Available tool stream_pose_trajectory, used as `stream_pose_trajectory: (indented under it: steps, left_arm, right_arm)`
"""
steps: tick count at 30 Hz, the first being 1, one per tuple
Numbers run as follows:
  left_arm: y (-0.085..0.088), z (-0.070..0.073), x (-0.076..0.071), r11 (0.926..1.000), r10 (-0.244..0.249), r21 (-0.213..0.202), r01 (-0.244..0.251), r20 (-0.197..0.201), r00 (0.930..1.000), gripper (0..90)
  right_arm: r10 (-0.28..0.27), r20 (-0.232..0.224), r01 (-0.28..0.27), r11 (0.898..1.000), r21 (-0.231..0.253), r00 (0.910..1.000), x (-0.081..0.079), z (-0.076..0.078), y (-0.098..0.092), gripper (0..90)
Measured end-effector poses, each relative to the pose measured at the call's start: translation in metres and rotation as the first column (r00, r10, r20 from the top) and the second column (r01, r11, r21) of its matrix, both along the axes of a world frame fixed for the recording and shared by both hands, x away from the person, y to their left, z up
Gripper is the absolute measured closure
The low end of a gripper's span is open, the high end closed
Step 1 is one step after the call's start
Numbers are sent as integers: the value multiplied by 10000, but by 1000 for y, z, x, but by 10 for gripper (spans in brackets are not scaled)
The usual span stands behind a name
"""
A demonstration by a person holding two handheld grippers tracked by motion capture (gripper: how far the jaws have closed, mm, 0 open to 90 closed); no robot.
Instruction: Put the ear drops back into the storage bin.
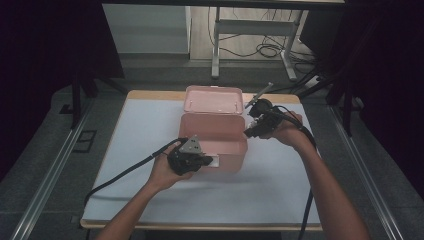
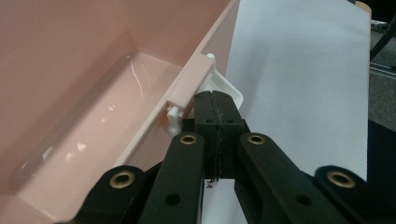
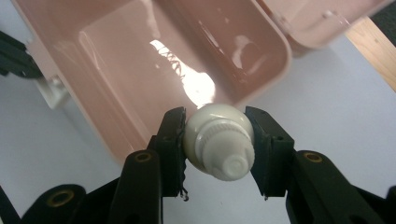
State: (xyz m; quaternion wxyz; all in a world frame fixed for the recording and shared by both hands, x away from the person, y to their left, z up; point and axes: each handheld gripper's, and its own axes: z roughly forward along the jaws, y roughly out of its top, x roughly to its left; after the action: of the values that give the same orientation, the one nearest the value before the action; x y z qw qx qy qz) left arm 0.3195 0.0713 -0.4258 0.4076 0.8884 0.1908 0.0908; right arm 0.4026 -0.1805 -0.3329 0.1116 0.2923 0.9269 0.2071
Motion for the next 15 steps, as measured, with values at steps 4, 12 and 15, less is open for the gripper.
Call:
stream_pose_trajectory:
  steps: [4, 12, 15]
  left_arm:
    - [0, 0, 1, 10000, -47, 64, 47, 36, 10000, 900]
    - [1, 0, 1, 9999, -56, 90, 56, -5, 10000, 900]
    - [1, 1, 1, 9999, -54, 95, 54, -11, 10000, 900]
  right_arm:
    - [270, -101, -271, 9996, -45, 9996, 6, -4, 17, 605]
    - [680, -470, -695, 9971, -313, 9966, 17, -19, 43, 605]
    - [711, -656, -737, 9966, -377, 9953, 20, -25, 49, 605]
